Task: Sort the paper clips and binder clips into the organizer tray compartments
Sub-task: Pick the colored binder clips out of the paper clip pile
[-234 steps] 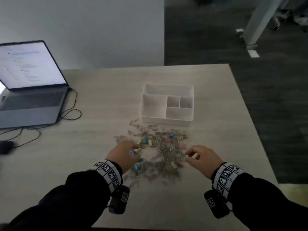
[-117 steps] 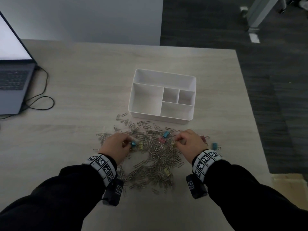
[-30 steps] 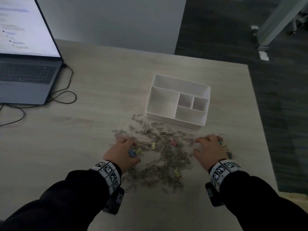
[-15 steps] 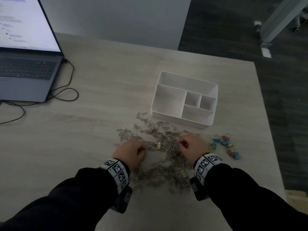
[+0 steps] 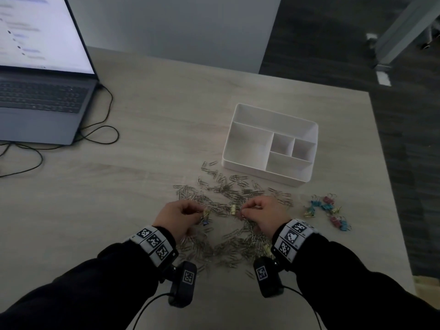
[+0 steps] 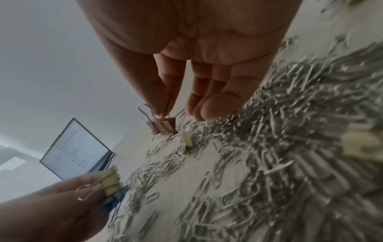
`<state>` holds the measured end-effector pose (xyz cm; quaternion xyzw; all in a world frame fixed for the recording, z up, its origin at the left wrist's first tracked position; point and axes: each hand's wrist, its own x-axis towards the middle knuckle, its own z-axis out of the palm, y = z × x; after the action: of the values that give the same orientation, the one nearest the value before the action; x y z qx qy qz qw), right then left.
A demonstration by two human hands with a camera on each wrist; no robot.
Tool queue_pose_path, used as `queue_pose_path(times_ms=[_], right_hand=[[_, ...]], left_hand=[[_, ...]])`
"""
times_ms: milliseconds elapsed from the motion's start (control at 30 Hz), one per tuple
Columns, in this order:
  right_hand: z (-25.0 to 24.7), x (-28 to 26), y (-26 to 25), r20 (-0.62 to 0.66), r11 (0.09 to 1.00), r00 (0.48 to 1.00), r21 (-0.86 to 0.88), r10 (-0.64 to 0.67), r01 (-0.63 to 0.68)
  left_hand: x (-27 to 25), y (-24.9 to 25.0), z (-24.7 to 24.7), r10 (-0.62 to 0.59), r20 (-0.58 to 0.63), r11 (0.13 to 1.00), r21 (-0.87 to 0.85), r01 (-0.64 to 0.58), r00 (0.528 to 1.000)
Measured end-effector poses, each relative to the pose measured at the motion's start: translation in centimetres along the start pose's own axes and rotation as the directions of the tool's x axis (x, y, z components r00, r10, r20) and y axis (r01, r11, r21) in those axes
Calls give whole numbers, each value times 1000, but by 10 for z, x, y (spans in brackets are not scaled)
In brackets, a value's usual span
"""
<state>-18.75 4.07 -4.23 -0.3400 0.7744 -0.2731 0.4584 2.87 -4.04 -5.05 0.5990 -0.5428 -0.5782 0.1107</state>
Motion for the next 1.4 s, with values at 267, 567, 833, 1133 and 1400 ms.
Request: queue_pose_path(times_ms=[267, 567, 833, 1133, 1400], right_hand=[[15, 5, 2, -12, 1000, 1000, -22, 20, -20], [-43, -19, 34, -156, 928, 980, 367, 127, -62], [-121, -29, 106, -432, 954, 865, 258, 255, -152], [-118, -54, 107, -454, 998, 891, -49, 2, -28], [-63, -82, 69, 23, 965, 988, 219, -152, 143]], left_hand=[[-5, -1, 1, -83, 32, 983, -164, 87, 996], [-4, 7, 24, -125, 79, 951, -275, 142, 989], [-9, 17, 65, -186, 219, 883, -390, 260, 958], [-22, 36, 108, -159, 294, 861, -426, 278, 943], [-44, 47, 146, -80, 388, 906, -355, 229, 918]])
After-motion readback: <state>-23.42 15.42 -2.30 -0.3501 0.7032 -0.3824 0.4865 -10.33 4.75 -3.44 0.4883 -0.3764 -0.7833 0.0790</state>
